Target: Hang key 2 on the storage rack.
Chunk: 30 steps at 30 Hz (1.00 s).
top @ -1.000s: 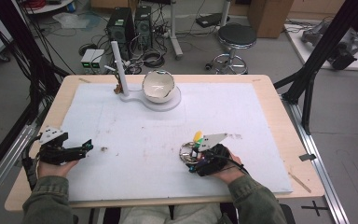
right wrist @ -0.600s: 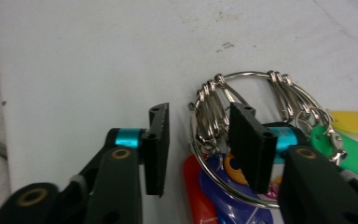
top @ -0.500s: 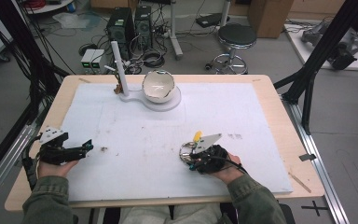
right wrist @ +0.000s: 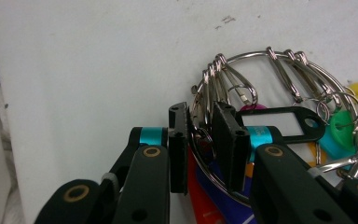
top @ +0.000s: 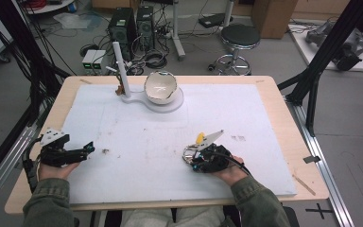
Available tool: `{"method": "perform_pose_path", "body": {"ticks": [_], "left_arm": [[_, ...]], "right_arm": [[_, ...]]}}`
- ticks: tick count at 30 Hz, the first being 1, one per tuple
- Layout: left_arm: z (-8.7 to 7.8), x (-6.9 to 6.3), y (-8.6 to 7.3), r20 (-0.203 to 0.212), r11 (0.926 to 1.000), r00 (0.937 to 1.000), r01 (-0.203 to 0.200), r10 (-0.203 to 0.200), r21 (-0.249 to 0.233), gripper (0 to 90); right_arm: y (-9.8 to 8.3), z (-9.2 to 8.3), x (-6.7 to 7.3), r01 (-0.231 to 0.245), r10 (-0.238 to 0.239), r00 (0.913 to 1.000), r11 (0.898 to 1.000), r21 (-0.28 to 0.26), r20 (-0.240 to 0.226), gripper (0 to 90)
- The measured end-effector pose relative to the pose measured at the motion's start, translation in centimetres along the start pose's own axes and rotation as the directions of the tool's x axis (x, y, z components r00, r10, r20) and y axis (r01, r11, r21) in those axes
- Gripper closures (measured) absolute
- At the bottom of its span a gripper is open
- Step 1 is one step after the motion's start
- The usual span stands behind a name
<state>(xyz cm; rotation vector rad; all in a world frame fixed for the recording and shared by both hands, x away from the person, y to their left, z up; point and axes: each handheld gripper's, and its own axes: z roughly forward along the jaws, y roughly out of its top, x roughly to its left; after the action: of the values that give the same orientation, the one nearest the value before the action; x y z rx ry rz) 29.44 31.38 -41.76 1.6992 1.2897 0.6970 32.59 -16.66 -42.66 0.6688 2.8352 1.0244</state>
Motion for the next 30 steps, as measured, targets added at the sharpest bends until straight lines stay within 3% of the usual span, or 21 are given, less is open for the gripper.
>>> {"method": "perform_pose_path", "body": {"ticks": [6, 16, 21, 30], "left_arm": [[0.0, 0.0, 0.0, 0.001, 1.0, 1.0, -0.001, 0.001, 0.0, 3.3], [0.0, 0.0, 0.0, 0.001, 1.0, 1.0, -0.001, 0.001, -0.002, 3.3], [0.0, 0.0, 0.0, 0.0, 1.0, 1.0, -0.003, 0.003, -0.002, 3.3], [0.0, 0.0, 0.0, 0.0, 1.0, 1.0, 0.0, 0.0, -0.004, 3.3]], "right_arm": [[0.1, -0.1, -0.1, -0.024, 0.024, 0.9997, 1.0, 0.002, 0.001, 77.7], [0.2, -0.5, 0.0, -0.022, 0.023, 0.9993, 0.999, -0.026, 0.028, 78.1], [0.5, -1.1, 0.1, -0.015, 0.018, 0.9991, 0.997, -0.075, 0.039, 78.1], [0.9, -1.8, 0.0, -0.027, 0.031, 0.999, 0.994, -0.109, 0.033, 78.1]]}}
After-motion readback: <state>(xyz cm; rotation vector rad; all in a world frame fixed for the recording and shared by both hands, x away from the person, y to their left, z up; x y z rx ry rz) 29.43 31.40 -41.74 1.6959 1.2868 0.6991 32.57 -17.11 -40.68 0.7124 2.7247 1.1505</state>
